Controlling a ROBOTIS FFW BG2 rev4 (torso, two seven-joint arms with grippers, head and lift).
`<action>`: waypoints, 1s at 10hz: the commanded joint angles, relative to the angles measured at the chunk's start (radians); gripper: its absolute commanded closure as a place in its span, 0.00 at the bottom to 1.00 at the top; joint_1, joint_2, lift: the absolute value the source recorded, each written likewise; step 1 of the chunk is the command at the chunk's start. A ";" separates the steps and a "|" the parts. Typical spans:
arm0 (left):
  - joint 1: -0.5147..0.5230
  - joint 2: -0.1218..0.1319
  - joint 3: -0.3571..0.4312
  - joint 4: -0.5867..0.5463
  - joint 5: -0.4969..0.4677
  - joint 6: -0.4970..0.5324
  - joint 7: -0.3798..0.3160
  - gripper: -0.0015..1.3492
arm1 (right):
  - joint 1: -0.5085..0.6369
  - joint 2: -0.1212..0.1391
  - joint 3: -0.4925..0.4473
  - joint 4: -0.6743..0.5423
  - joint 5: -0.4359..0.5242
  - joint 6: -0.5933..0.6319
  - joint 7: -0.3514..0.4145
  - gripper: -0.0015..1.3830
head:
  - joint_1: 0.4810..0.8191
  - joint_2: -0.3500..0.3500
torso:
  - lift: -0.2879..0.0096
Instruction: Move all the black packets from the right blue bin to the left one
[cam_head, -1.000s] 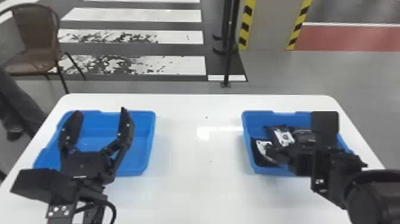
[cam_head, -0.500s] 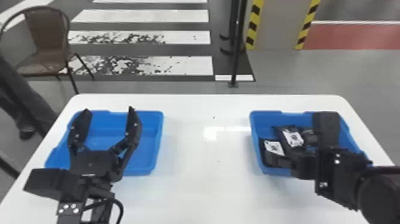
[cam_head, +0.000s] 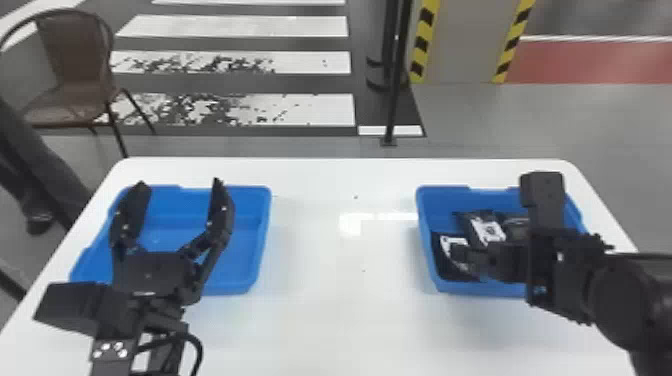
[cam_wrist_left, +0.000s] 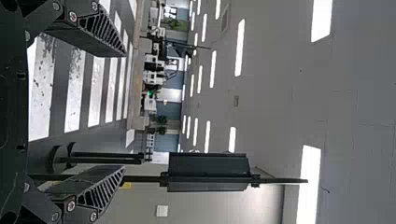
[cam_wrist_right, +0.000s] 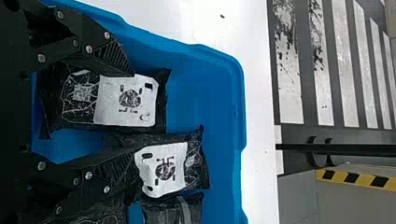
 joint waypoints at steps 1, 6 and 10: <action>-0.003 -0.001 0.000 0.000 -0.001 -0.001 0.000 0.14 | -0.003 -0.001 0.000 0.003 -0.012 0.042 -0.013 0.36 | 0.63 0.49 | 0.50; -0.015 0.000 -0.004 0.010 -0.009 -0.001 -0.005 0.14 | -0.050 -0.011 0.022 0.094 -0.090 0.077 -0.020 0.36 | 0.63 0.51 | 0.50; -0.025 0.002 -0.012 0.022 -0.009 -0.006 -0.006 0.14 | -0.124 -0.030 0.062 0.145 -0.092 0.202 -0.028 0.71 | 0.63 0.52 | 0.50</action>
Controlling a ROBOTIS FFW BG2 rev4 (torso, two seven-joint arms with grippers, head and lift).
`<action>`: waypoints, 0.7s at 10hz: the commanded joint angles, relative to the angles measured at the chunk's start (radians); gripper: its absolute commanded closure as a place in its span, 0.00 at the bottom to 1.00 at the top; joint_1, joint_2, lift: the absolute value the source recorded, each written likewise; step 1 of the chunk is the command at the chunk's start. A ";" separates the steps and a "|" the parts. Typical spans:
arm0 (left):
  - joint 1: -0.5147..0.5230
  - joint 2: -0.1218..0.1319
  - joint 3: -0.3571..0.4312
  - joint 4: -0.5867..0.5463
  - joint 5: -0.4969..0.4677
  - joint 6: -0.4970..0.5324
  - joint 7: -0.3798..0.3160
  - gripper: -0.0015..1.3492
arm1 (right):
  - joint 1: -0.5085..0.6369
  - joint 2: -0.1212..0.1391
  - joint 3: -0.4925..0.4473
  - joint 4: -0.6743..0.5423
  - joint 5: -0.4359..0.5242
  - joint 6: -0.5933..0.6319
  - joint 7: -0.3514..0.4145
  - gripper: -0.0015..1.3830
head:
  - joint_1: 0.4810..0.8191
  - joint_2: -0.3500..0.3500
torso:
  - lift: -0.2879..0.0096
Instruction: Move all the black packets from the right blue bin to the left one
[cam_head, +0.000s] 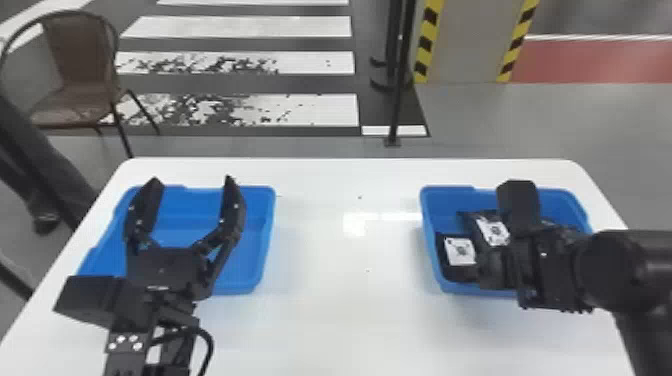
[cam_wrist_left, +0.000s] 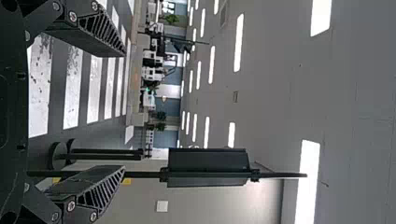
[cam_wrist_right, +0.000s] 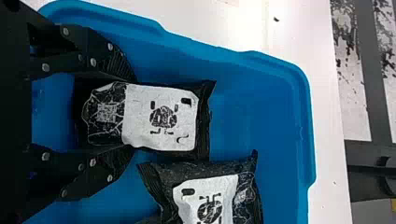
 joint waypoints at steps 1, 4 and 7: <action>-0.001 0.000 0.000 0.002 0.002 -0.003 0.000 0.14 | 0.011 -0.001 0.006 -0.033 0.004 0.014 -0.011 0.81 | 0.63 0.52 | 0.50; 0.002 -0.002 0.000 0.002 0.002 -0.006 0.000 0.14 | 0.080 -0.001 -0.004 -0.097 -0.018 -0.111 -0.010 0.81 | 0.63 0.52 | 0.50; 0.014 -0.006 0.014 0.002 0.008 -0.016 0.000 0.14 | 0.222 0.030 -0.022 -0.004 0.016 -0.908 0.013 0.81 | 0.63 0.53 | 0.50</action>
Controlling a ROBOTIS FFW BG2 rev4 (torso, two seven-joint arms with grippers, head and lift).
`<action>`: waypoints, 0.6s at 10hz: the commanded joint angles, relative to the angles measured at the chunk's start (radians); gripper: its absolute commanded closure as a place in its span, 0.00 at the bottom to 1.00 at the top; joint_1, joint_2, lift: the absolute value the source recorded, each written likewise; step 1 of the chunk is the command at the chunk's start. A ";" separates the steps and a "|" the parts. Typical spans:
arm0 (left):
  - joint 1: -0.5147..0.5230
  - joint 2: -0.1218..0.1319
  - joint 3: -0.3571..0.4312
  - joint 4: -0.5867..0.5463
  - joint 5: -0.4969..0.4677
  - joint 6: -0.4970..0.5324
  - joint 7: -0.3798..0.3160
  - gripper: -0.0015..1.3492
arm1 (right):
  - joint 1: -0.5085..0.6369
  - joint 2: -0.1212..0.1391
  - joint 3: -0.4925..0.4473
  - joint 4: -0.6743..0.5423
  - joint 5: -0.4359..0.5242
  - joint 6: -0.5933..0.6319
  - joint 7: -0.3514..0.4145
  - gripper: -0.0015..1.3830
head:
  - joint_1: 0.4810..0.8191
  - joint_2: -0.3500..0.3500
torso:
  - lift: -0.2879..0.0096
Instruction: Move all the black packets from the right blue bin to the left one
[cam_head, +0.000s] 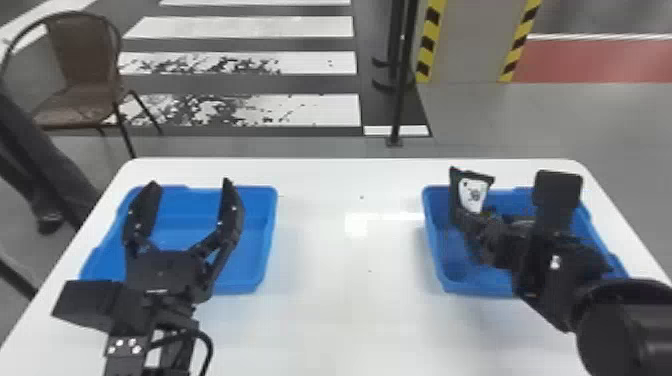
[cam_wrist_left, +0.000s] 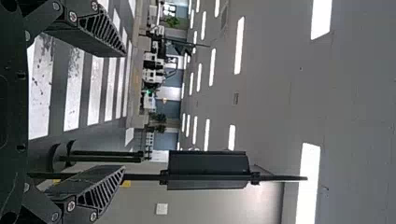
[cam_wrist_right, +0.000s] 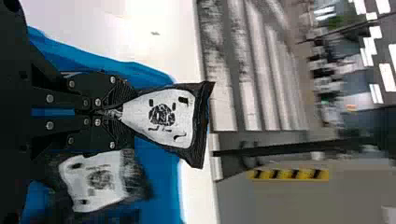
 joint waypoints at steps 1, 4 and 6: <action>0.003 -0.003 0.003 0.000 0.001 -0.009 0.000 0.14 | 0.006 0.010 -0.012 0.117 0.008 -0.320 0.058 0.82 | 0.63 0.52 | 0.50; -0.002 -0.006 -0.007 0.000 0.003 -0.016 0.000 0.14 | 0.001 -0.014 0.104 0.242 -0.023 -0.868 0.172 0.82 | 0.63 0.50 | 0.50; -0.009 -0.006 -0.021 0.000 0.019 -0.016 0.000 0.11 | 0.006 -0.042 0.252 0.181 -0.021 -0.939 0.239 0.82 | 0.57 0.57 | 0.50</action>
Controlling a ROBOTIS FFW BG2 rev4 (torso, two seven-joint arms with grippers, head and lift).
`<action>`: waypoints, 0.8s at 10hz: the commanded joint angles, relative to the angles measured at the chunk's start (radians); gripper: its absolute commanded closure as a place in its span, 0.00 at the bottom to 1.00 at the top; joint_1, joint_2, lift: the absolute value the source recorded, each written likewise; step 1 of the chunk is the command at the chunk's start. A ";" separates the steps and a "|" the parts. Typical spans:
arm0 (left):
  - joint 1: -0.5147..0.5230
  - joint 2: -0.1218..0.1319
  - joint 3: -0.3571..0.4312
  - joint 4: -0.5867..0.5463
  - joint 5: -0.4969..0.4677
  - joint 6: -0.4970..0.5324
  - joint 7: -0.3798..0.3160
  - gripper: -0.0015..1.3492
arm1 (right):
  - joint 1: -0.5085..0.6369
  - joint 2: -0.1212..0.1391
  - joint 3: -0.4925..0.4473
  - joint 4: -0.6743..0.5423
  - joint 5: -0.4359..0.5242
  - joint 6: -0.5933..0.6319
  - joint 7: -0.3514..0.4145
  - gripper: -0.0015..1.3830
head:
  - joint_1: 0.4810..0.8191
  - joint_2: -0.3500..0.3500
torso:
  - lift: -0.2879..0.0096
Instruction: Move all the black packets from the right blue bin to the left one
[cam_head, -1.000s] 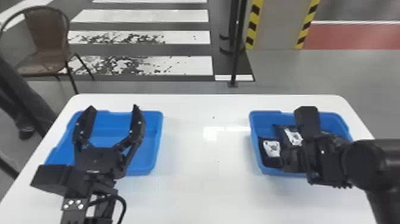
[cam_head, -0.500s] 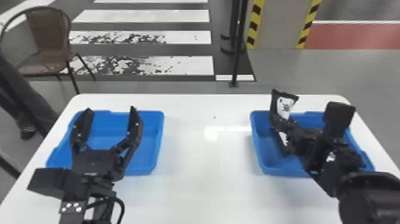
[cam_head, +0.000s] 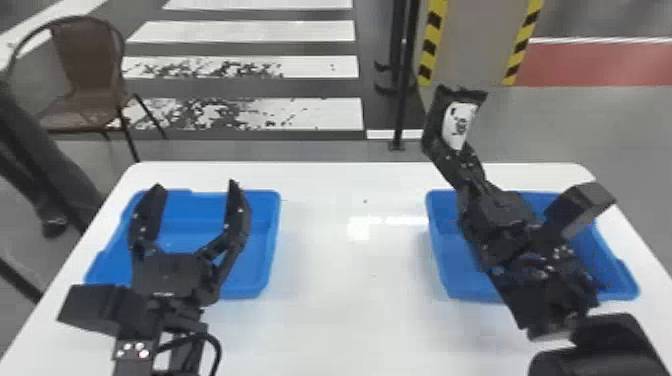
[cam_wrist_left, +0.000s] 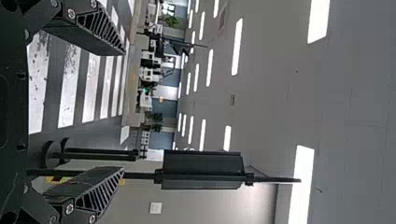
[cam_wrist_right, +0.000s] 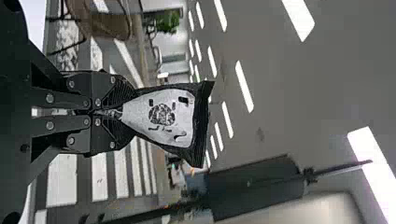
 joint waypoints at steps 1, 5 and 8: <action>-0.015 0.006 -0.028 -0.003 0.051 0.017 -0.015 0.10 | 0.006 -0.021 0.113 -0.017 -0.007 -0.037 0.013 0.82 | 0.55 0.63 | 0.50; -0.051 0.020 -0.024 -0.133 0.244 0.199 -0.176 0.10 | 0.006 -0.047 0.243 -0.024 -0.009 -0.044 0.049 0.82 | 0.59 0.76 | 0.50; -0.056 0.027 0.008 -0.270 0.282 0.434 -0.279 0.10 | -0.018 -0.053 0.275 -0.007 -0.025 -0.044 0.053 0.82 | 0.51 0.76 | 0.50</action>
